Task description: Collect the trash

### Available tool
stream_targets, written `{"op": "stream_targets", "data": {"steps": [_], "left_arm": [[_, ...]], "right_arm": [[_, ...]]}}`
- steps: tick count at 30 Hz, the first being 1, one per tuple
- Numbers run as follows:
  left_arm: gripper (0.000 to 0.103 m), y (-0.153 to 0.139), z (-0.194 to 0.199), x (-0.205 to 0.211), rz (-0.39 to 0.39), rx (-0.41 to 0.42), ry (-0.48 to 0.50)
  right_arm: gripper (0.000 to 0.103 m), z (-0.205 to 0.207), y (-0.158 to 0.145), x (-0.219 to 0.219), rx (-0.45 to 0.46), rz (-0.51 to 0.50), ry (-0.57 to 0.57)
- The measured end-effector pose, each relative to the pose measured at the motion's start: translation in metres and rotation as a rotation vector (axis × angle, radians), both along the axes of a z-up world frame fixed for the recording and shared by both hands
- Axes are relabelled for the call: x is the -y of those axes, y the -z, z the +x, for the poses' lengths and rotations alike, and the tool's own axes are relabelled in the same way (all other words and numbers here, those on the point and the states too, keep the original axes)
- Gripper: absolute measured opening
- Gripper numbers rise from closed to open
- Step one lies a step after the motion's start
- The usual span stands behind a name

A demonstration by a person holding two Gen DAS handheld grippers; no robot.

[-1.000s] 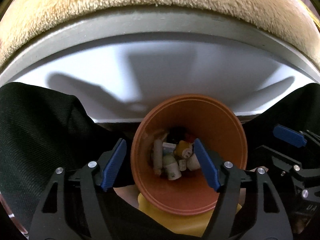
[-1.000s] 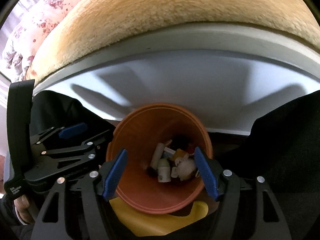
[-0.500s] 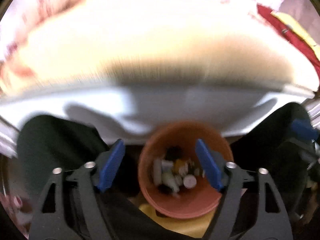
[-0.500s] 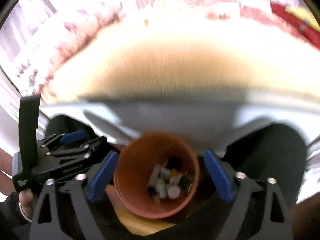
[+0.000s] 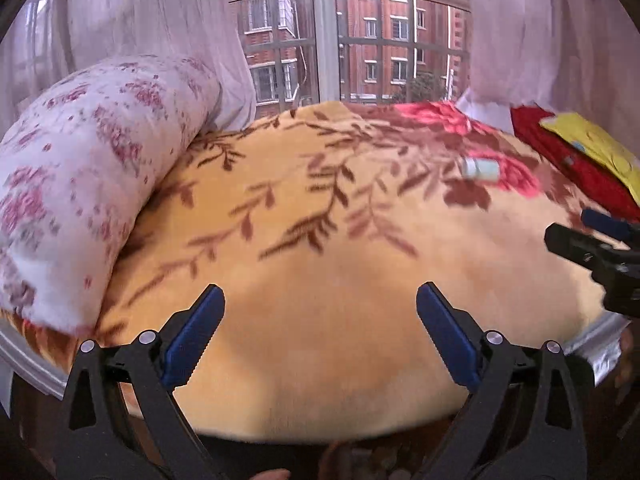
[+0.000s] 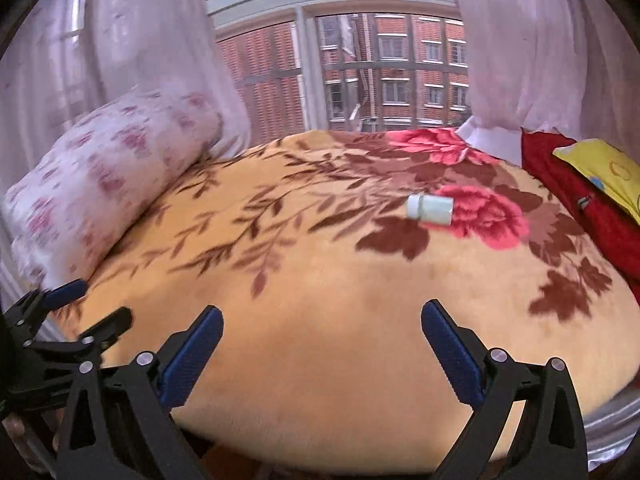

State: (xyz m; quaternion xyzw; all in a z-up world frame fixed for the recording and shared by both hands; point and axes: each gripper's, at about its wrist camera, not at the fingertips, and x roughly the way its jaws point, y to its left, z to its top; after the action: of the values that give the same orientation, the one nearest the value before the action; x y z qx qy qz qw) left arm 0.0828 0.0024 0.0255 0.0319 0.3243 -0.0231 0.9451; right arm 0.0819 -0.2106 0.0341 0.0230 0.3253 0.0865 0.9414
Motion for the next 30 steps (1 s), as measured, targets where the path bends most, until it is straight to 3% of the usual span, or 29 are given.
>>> {"op": "stream_targets", "data": {"steps": [13,30], "left_arm": [[0.094,0.008,0.083,-0.007,0.009,-0.042,-0.01],[0.094,0.029,0.129,-0.016,-0.025,-0.114,-0.035]], "right_arm": [[0.098,0.074,0.02,-0.016,-0.036,-0.021,0.037],[0.098,0.11,0.037,-0.025,-0.073,-0.045,0.066]]}}
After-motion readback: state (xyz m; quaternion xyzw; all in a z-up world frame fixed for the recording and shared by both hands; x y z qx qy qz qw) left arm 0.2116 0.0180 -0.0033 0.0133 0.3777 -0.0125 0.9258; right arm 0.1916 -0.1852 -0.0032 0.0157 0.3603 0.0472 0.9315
